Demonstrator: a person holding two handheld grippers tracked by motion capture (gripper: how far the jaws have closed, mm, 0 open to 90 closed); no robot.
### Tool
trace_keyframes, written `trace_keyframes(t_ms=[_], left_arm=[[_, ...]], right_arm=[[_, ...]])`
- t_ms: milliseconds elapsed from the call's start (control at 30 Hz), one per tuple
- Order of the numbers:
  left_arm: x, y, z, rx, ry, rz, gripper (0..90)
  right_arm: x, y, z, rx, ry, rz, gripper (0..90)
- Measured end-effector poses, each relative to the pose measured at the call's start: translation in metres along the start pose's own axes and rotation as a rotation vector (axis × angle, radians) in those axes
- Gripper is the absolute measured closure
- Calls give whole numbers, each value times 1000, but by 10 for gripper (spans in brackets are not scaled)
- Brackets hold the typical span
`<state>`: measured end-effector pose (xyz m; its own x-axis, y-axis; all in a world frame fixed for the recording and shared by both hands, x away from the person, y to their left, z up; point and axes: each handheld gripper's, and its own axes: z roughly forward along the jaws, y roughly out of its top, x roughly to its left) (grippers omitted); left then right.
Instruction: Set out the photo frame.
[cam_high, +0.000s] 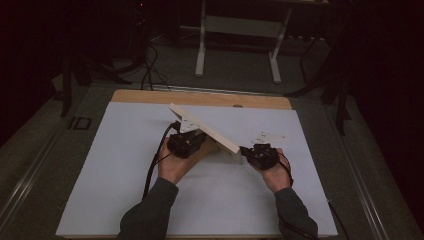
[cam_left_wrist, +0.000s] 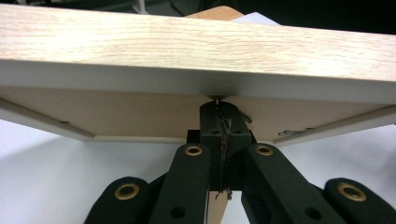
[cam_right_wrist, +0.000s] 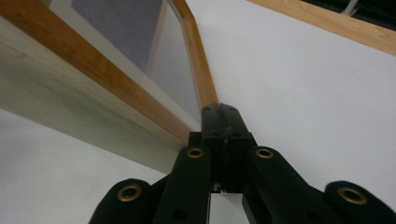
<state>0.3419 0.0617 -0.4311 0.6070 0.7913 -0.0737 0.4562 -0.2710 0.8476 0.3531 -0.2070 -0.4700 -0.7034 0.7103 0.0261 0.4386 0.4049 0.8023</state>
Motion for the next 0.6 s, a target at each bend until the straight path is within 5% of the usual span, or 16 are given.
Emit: trace_keyframes(t_ms=[600], left_arm=[[-3,-1,2,13,-19,11,900]], right_arm=[[15,2,0,11,29,-51,900]])
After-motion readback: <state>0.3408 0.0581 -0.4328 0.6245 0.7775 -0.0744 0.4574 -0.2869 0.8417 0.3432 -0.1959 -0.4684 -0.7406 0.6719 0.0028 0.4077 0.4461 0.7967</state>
